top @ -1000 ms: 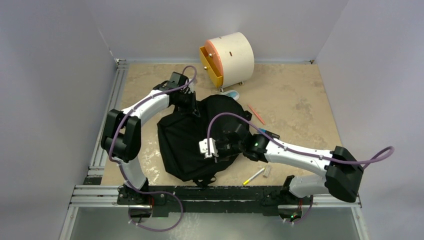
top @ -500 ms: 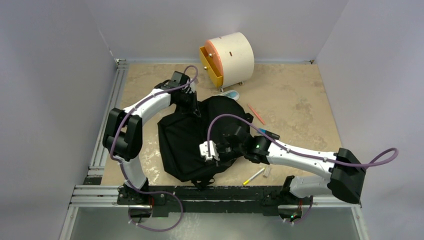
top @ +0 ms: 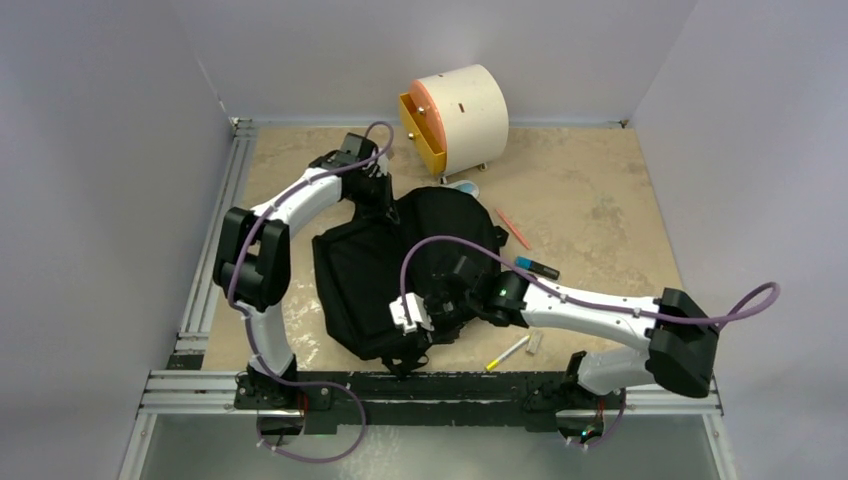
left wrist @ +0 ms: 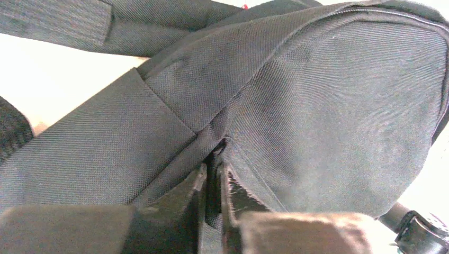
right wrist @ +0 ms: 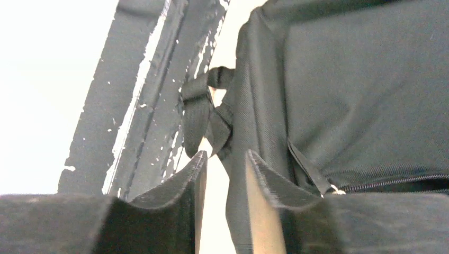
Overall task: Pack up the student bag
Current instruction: Unzip the student bag at the center of the board.
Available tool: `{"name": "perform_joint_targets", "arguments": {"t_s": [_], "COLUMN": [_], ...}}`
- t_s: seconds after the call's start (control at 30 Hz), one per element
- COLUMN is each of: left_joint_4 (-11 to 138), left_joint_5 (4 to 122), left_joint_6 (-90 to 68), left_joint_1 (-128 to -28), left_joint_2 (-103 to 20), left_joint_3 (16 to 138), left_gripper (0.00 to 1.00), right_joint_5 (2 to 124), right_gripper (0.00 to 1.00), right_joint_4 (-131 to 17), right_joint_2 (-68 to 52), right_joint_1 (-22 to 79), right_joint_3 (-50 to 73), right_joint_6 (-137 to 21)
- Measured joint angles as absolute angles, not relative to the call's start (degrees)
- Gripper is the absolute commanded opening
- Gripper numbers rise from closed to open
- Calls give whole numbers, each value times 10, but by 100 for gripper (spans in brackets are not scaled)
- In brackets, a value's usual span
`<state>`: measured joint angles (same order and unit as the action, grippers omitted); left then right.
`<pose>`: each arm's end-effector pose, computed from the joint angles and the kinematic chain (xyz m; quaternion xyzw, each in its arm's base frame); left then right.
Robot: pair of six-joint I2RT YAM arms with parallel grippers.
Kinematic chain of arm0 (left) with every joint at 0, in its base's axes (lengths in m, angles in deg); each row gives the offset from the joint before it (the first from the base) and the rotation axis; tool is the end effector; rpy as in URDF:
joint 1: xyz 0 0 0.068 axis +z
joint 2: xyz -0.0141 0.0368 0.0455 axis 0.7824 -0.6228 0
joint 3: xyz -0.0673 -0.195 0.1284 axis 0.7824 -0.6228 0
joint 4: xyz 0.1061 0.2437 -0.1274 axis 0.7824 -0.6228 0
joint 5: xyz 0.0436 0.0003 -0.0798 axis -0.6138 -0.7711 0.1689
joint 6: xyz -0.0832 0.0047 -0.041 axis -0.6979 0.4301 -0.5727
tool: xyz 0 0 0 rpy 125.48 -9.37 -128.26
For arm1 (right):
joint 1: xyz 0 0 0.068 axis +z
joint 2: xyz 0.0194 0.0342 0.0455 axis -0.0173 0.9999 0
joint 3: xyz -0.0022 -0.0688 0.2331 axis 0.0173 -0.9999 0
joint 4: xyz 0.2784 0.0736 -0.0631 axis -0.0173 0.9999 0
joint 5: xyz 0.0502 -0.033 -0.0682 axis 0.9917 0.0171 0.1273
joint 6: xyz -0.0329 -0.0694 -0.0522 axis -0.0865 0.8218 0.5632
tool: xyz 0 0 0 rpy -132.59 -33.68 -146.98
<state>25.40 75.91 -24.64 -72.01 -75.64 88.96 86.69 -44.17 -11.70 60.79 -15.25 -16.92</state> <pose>0.4097 -0.1860 0.1361 0.0088 0.9524 -0.2613 0.1569 0.1285 0.3312 0.1634 -0.7266 0.5082 0.3328 0.3209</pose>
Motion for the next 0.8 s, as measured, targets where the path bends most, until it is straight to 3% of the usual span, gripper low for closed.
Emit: {"name": "perform_joint_targets", "arguments": {"t_s": [0.17, 0.33, 0.43, 0.53, 0.8], "left_joint_4": [279, 296, 309, 308, 281], "left_joint_5": [739, 703, 683, 661, 654], "left_joint_6": [-242, -249, -261, -273, -307], "left_joint_1": [-710, -693, -665, -641, -649], "left_joint_2": [-725, -614, -522, -443, -370], "left_joint_3": [891, 877, 836, 772, 649], "left_gripper": [41, 50, 55, 56, 56], "right_joint_5": [848, 768, 676, 553, 440], "right_gripper": [52, 61, 71, 75, 66], "right_joint_4": [-500, -617, -660, -668, -596], "right_joint_2": [-198, -277, -293, -282, -109], "right_joint_1": [619, 620, 620, 619, 603], "right_joint_3": [-172, -195, -207, -207, -102], "right_joint_6": [-251, -397, -495, -615, -796]}}
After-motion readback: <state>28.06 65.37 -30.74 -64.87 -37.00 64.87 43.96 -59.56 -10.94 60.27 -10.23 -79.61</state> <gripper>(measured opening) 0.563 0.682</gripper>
